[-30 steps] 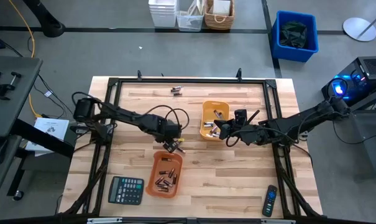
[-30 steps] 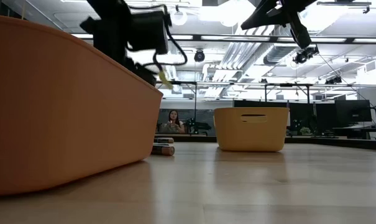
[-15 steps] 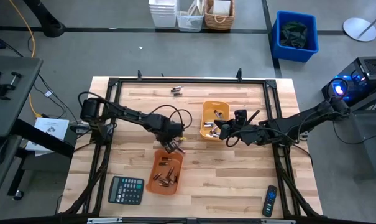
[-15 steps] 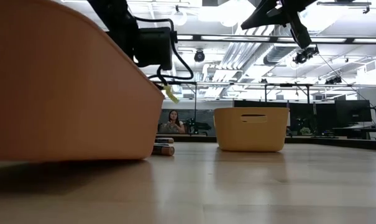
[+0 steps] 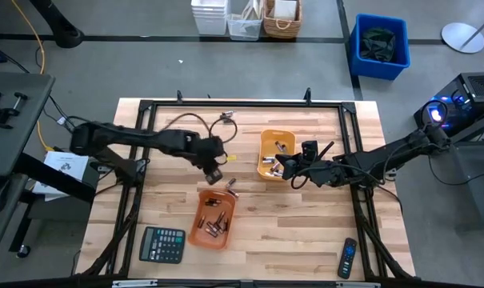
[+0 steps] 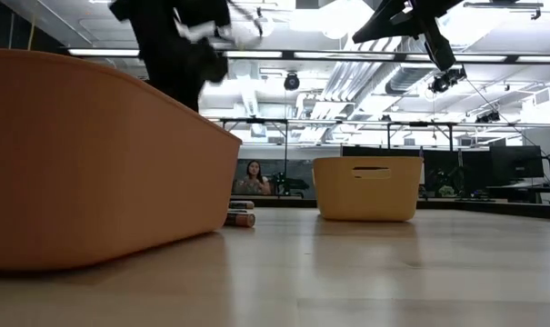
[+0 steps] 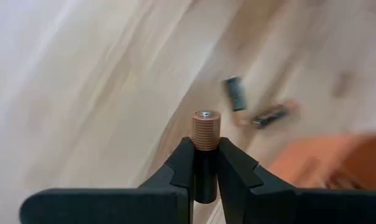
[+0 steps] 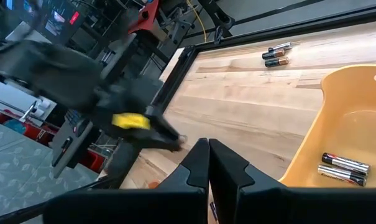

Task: Sort batteries
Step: Put the black battery into the orange bin

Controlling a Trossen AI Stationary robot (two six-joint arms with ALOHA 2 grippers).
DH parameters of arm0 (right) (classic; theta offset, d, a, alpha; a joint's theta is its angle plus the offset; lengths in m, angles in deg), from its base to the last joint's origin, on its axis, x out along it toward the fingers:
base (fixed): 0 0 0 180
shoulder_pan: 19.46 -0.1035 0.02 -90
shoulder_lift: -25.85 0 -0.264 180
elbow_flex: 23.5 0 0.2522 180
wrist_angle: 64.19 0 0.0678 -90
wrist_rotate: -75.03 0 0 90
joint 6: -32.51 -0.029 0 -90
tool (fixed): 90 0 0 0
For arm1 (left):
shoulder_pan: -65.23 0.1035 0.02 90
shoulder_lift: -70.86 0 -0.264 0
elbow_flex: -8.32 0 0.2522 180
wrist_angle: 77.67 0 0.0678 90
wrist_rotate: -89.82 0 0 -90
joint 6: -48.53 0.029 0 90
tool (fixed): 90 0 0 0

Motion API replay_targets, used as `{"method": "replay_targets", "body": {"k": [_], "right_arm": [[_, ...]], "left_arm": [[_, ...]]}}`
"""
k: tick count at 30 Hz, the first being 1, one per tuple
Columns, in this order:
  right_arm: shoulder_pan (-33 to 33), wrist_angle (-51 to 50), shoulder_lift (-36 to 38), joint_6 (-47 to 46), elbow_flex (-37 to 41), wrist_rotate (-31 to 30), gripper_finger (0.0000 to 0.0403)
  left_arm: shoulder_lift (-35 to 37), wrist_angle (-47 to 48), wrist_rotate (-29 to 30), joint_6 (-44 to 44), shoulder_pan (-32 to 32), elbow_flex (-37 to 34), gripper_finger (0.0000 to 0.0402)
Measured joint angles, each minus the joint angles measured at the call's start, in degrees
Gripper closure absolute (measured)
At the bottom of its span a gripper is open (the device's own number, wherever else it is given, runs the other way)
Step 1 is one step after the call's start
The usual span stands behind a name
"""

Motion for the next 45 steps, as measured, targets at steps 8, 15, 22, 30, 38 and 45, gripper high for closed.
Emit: {"method": "replay_targets", "body": {"k": [8,15,22,30,38,45], "right_arm": [[0.21,-0.37,0.0,0.0,0.0,0.0,0.0403],[0.22,-0.48,0.0,-0.12,0.0,0.01,0.0403],[0.22,-0.46,0.0,-0.21,0.0,0.55,0.0403],[0.22,-0.46,0.0,-0.64,0.0,0.65,0.0403],[0.22,-0.46,0.0,-1.53,0.0,0.7,0.0403],[0.12,-0.44,0.0,-1.55,0.0,0.68,0.0403]], "left_arm": [[9.7,-7.05,-12.15,19.21,-13.75,0.14,0.0371],[2.1,-11.16,-4.38,26.46,-23.46,0.1,0.0353],[1.1,-8.96,-1.1,25.09,-19.96,4.38,0.0229],[-1.69,-8.0,0.81,12.37,-9.03,6.55,0.018],[-16.52,-6.48,-4.47,-1.19,-3.9,11.29,0.0191],[-26.39,1.74,-1.29,-2.35,-3.15,20.69,0.0193]]}}
